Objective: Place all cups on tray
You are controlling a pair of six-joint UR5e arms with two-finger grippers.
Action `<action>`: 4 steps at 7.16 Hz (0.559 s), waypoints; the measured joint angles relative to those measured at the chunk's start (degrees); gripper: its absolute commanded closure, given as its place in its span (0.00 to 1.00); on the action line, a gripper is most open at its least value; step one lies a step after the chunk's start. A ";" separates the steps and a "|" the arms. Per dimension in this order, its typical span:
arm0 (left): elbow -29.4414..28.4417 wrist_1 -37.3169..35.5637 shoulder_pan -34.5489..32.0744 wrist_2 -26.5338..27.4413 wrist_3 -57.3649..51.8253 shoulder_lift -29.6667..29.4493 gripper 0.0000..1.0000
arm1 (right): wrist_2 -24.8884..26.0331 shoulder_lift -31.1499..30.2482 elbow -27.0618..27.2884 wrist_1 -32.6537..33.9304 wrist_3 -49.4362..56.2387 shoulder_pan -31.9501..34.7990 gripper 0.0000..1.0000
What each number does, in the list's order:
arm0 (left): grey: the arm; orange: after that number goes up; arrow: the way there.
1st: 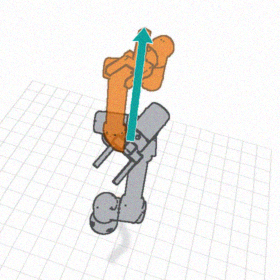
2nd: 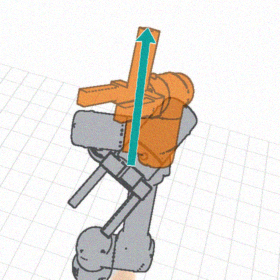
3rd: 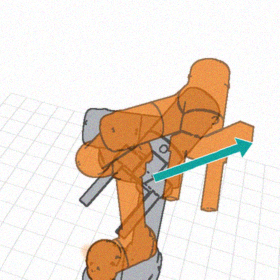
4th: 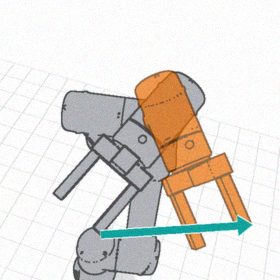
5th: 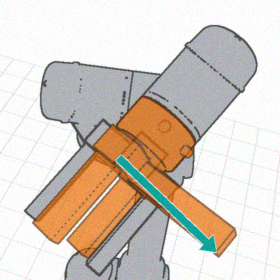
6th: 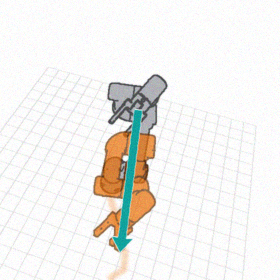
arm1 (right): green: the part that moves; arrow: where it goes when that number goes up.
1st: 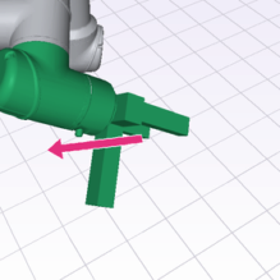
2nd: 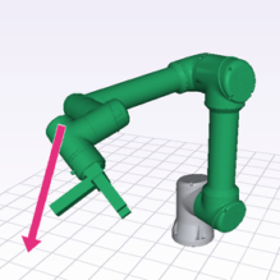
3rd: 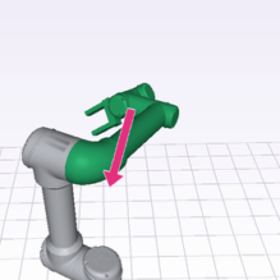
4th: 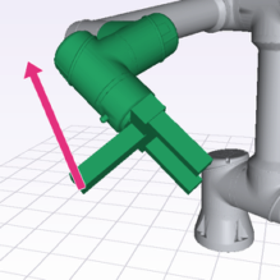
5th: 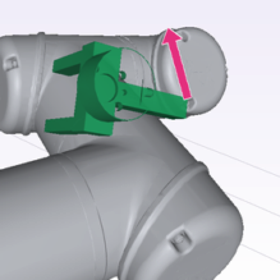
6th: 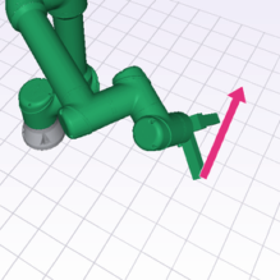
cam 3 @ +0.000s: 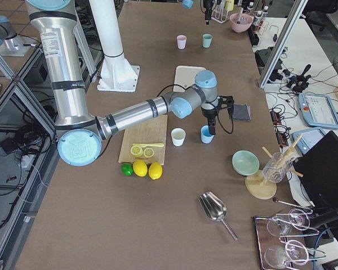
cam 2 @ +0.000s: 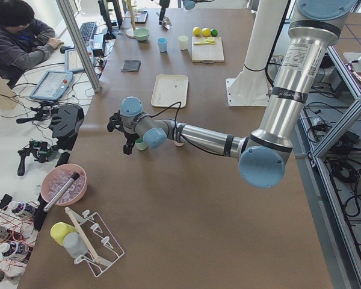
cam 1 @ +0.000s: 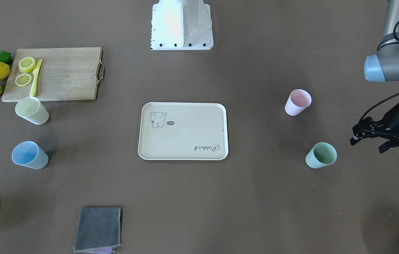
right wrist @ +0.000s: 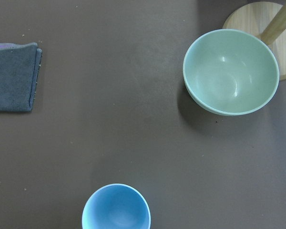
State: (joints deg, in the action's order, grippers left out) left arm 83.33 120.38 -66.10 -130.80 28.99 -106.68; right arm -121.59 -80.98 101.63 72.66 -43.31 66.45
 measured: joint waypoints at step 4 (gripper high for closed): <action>-3.16 2.90 4.43 2.28 2.86 -1.38 0.47 | 0.42 -0.06 -0.02 -0.08 -0.10 -0.43 0.00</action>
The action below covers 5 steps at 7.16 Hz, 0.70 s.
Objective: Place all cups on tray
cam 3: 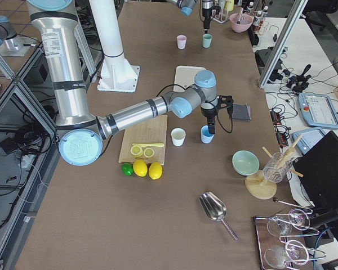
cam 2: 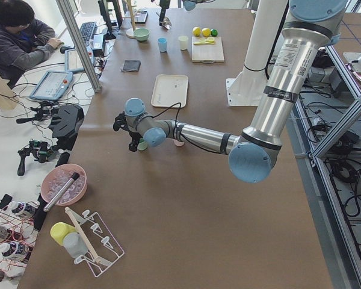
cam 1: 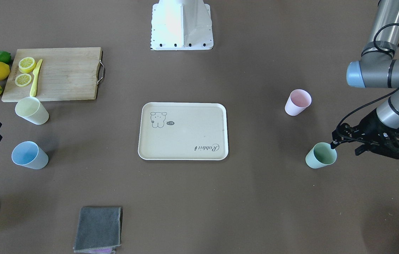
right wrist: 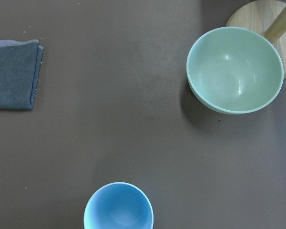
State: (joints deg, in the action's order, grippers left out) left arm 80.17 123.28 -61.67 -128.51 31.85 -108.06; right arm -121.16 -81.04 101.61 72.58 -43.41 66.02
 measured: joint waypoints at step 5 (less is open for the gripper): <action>0.00 2.28 2.51 2.20 5.64 -0.44 1.00 | 1.50 -0.35 0.04 -0.06 0.08 -0.17 0.00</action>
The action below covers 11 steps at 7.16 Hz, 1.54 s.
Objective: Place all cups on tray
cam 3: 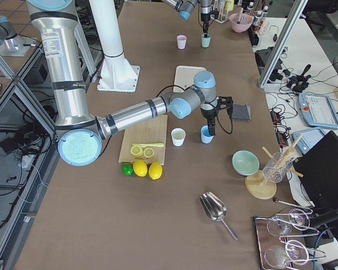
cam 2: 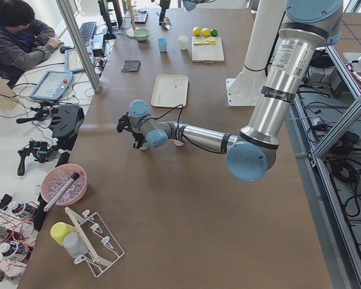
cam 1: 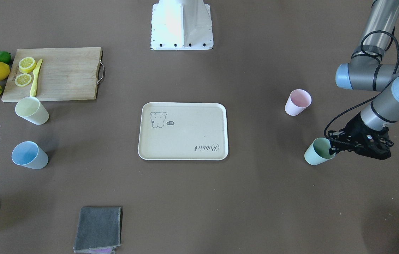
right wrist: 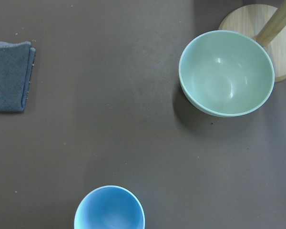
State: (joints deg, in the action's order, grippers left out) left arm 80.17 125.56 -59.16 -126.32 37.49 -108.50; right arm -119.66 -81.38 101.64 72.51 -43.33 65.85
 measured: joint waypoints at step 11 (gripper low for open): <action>5.74 -24.93 19.62 12.70 26.61 -22.11 0.02 | -0.04 0.17 0.03 0.06 -0.17 -0.13 0.00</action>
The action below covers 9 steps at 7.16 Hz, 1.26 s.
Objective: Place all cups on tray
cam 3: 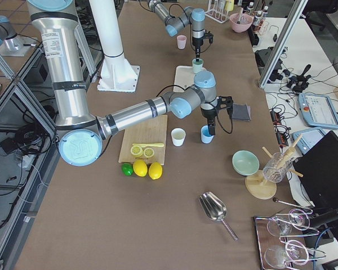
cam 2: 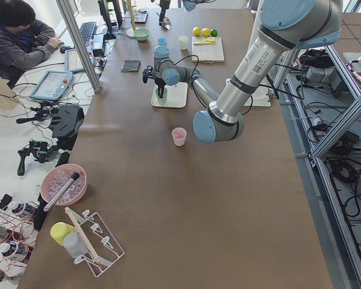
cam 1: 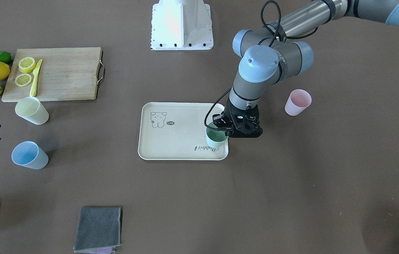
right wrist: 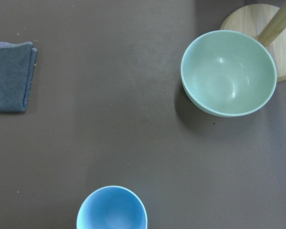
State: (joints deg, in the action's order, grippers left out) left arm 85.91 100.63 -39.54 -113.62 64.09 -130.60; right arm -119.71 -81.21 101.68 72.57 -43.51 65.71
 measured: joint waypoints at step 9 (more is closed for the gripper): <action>25.77 -5.61 -11.40 -6.18 -28.23 30.60 0.01 | 0.26 -0.29 -0.04 -0.06 0.17 -0.82 0.00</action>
State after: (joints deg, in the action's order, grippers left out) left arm 111.68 95.02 -50.94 -119.80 35.86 -100.01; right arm -119.45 -81.50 101.64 72.51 -43.34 64.90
